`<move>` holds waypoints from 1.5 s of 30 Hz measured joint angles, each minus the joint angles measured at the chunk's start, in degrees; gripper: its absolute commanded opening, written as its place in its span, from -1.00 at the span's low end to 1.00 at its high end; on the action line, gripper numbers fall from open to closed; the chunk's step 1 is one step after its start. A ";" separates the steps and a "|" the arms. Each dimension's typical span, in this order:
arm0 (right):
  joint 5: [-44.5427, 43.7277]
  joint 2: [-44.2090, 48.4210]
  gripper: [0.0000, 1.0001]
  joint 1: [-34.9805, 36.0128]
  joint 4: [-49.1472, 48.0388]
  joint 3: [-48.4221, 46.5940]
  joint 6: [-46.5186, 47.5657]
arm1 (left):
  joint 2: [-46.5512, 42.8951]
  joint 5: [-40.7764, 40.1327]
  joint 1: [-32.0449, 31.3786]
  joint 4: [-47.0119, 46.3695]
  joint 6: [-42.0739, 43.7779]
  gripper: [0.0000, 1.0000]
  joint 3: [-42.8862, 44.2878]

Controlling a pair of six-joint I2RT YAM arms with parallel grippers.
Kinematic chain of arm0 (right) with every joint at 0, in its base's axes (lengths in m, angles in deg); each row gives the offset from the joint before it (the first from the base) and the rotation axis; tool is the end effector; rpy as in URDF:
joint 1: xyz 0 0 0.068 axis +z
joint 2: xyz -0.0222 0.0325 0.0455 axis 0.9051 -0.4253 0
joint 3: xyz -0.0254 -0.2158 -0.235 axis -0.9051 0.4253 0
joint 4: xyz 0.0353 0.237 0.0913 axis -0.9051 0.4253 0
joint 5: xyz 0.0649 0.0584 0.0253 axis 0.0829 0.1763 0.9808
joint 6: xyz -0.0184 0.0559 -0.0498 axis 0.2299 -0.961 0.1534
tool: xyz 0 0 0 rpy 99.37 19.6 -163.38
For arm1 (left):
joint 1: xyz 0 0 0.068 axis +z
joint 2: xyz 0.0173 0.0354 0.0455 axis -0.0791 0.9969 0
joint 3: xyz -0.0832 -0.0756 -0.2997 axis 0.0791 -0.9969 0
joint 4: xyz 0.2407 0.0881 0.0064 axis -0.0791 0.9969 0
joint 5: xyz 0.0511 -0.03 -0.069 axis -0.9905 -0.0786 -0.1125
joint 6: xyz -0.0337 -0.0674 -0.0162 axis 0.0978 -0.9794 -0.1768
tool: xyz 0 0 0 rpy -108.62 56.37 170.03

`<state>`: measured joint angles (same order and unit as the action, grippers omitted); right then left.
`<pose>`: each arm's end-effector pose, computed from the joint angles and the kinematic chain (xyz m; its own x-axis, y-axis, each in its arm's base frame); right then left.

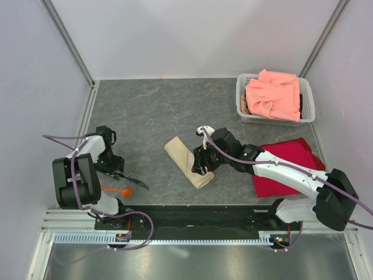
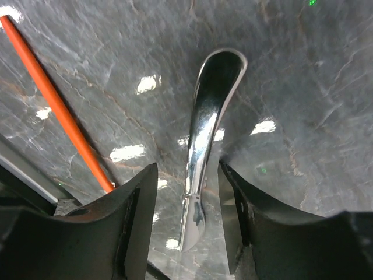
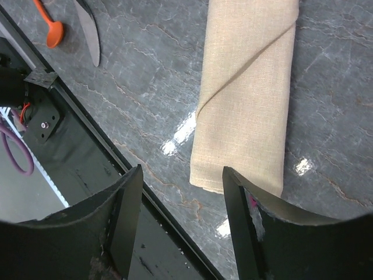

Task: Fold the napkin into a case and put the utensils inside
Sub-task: Pick up the knife from the corner of the board, then pass from the left arm to the right

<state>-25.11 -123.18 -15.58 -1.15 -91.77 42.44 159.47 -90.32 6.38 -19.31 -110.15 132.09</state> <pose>0.1734 0.2239 0.2815 -0.7047 -0.2894 -0.6479 -0.6400 0.6534 0.4042 0.2103 0.0528 0.1791 -0.3513 -0.9254 -0.1425 -0.9342 0.3364 0.1187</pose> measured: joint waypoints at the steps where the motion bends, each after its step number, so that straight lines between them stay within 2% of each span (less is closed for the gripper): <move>1: -0.17 0.24 0.30 0.00 0.13 0.13 0.00 | 0.55 -0.04 0.04 0.04 -0.07 -0.16 0.48; 3: -0.66 0.61 0.32 0.00 0.28 0.26 0.02 | 1.44 0.39 0.04 -0.09 -0.20 -0.38 1.05; 4: -0.94 0.72 0.33 0.00 0.37 0.28 0.07 | 1.66 0.79 0.04 -0.55 -0.22 -0.69 1.14; 5: -1.11 0.76 0.34 0.00 0.37 0.28 0.09 | 1.90 1.33 0.04 -1.27 -0.20 -0.88 1.18; 6: -1.29 0.76 0.36 0.00 0.39 0.28 0.11 | 1.90 1.77 0.04 -1.70 -0.46 -0.96 1.16; 12: -1.44 -1.20 0.46 0.00 0.44 0.20 0.61 | 0.94 3.21 0.15 -3.28 1.84 -0.96 0.46; 16: -1.27 -4.24 0.59 -0.02 1.11 -1.27 1.09 | -3.23 4.44 -1.27 -7.43 4.59 -0.96 -2.12; 23: 2.47 -11.72 0.79 -0.13 -0.33 -8.24 1.68 | -16.20 8.81 -9.05 -11.63 7.82 -0.96 -3.13; 27: 8.59 -18.27 0.83 -0.24 -2.95 -12.41 1.57 | -19.69 11.23 -16.76 -12.13 8.02 -0.96 -3.06; 31: 14.36 -23.43 0.79 -0.24 -6.27 -13.90 0.24 | -20.48 12.87 -25.66 -12.52 7.26 -0.96 -2.58; 34: 17.07 -25.29 0.74 -0.07 -8.11 -13.90 -1.46 | -20.46 14.14 -29.55 -12.79 5.73 -0.96 -2.16; 40: 19.82 -25.35 0.50 0.81 -13.49 -11.67 -5.70 | -19.76 14.67 -31.34 -13.07 3.28 -0.96 -0.31; 45: 20.37 -25.38 0.20 2.03 -15.98 -9.99 -8.50 | -19.15 15.28 -32.30 -13.03 1.25 -0.96 0.22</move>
<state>-4.74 -148.55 -13.54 -17.12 -101.76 33.94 140.33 -75.04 -25.92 -32.34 -108.91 132.31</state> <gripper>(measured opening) 0.662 0.063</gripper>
